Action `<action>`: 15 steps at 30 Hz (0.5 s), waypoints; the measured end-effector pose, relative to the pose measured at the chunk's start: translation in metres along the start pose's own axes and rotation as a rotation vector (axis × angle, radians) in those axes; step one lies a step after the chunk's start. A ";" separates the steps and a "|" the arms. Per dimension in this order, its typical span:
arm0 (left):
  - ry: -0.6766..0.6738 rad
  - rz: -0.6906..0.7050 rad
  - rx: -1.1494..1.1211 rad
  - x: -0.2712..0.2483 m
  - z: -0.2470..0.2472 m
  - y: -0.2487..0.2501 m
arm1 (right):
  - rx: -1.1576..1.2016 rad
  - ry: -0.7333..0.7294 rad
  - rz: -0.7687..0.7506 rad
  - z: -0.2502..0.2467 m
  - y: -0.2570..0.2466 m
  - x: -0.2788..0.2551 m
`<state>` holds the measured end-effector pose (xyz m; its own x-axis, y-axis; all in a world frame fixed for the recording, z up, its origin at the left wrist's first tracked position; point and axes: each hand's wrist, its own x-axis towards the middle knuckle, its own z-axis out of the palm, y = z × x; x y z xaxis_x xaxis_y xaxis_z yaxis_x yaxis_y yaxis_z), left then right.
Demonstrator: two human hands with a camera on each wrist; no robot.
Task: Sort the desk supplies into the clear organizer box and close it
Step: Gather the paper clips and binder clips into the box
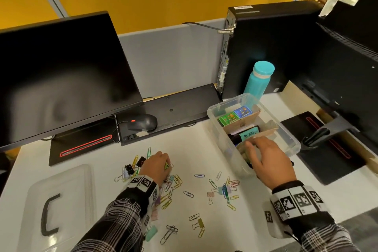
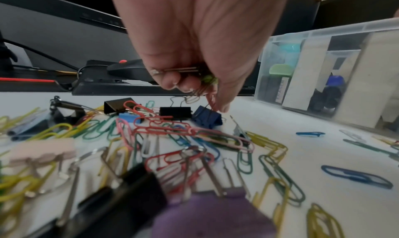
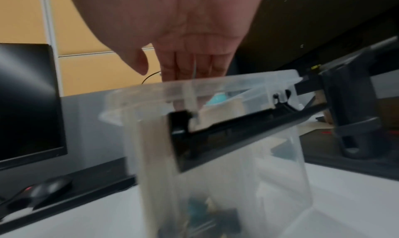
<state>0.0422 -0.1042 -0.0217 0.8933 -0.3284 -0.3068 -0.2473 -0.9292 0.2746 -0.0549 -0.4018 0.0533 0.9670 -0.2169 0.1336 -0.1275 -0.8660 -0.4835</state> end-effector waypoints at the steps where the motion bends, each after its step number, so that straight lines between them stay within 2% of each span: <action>1: 0.003 0.004 -0.024 0.000 0.001 0.000 | 0.009 0.060 0.018 -0.005 0.006 0.003; 3: 0.010 0.024 -0.102 0.000 -0.001 0.003 | -0.010 0.163 0.067 -0.012 0.020 0.010; 5: 0.037 0.047 -0.168 -0.002 -0.006 0.009 | -0.084 0.200 0.124 -0.014 0.039 0.018; 7: 0.118 0.077 -0.226 -0.005 -0.014 0.018 | -0.134 0.156 0.210 -0.010 0.054 0.023; 9: 0.201 0.124 -0.299 -0.010 -0.023 0.031 | -0.078 0.116 0.273 -0.003 0.061 0.024; 13: 0.281 0.221 -0.412 -0.018 -0.042 0.074 | -0.037 0.133 0.261 0.002 0.065 0.021; 15: 0.294 0.317 -0.420 -0.022 -0.053 0.106 | -0.036 0.141 0.258 0.002 0.067 0.021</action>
<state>0.0164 -0.1869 0.0628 0.8813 -0.4623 0.0977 -0.4030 -0.6275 0.6662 -0.0425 -0.4629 0.0218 0.8617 -0.4904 0.1300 -0.3756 -0.7889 -0.4865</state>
